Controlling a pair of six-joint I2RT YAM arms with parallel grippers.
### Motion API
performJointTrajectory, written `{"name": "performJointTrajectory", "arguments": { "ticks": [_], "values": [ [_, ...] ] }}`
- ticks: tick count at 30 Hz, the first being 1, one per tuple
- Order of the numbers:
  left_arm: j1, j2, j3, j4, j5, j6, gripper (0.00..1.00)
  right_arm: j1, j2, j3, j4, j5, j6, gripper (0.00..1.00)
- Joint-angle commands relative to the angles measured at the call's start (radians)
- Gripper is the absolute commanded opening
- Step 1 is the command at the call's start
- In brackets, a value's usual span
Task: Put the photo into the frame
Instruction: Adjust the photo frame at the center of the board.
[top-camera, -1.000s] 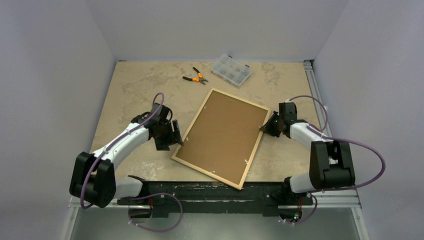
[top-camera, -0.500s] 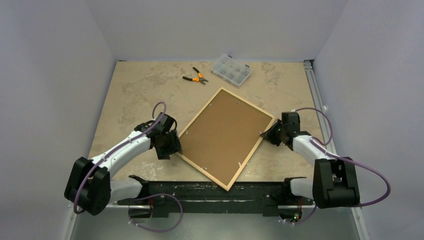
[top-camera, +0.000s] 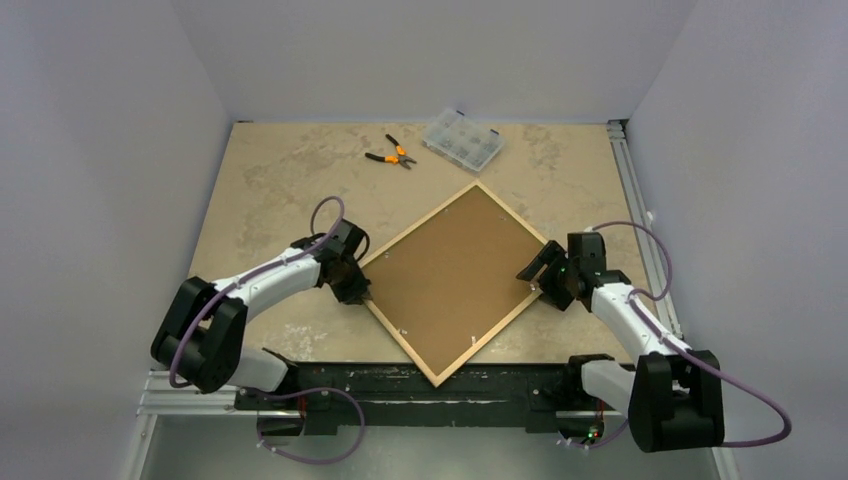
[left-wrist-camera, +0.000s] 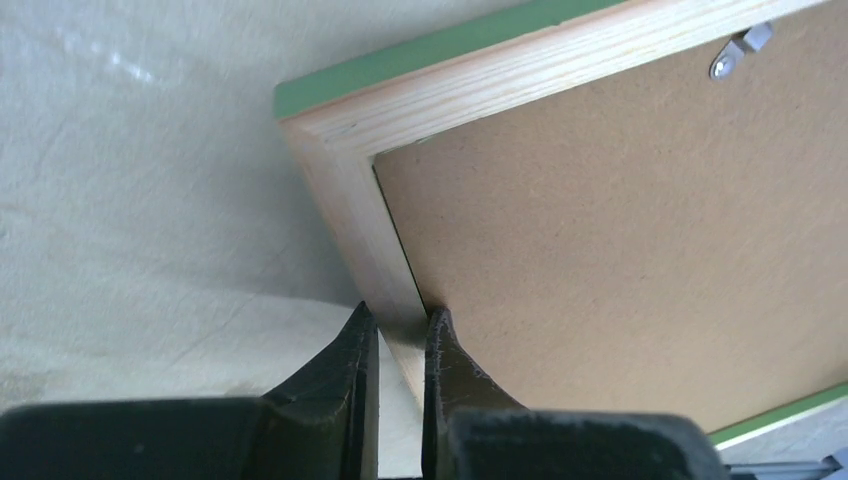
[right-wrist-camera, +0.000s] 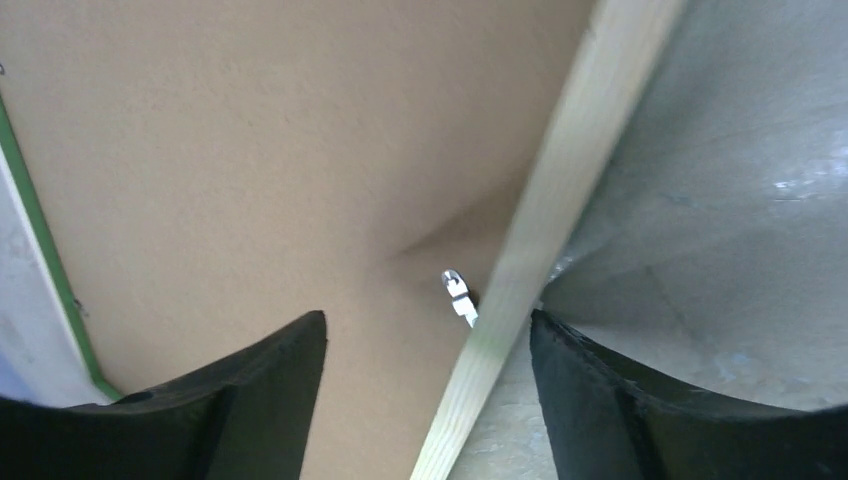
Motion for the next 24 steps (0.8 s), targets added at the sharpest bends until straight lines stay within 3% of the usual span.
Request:
{"name": "performJointTrajectory", "arguments": {
  "ticks": [1,7,11,18,20,22,24],
  "values": [
    [-0.007,0.064,0.055,-0.017,-0.08,0.181,0.0,0.001,-0.058,0.095,-0.119,0.124,-0.069,0.75],
    [0.039,0.123,0.132,-0.003,-0.099,0.327,0.0,0.001,-0.126,0.235,-0.27,0.339,-0.157,0.77],
    [0.058,0.187,0.226,-0.02,-0.102,0.468,0.0,0.0,-0.139,0.282,-0.269,0.465,-0.207,0.78],
    [0.073,0.305,0.372,0.005,-0.068,0.588,0.01,-0.004,0.037,0.329,-0.23,0.368,-0.307,0.84],
    [0.098,0.319,0.39,0.028,0.009,0.585,0.18,-0.016,0.099,0.332,-0.223,0.31,-0.32,0.84],
    [0.133,0.308,0.383,0.057,0.106,0.55,0.49,-0.027,0.147,0.324,-0.204,0.259,-0.325,0.84],
    [0.16,0.269,0.341,0.099,0.187,0.516,0.68,-0.034,0.185,0.312,-0.179,0.216,-0.327,0.84]
  ]
}}
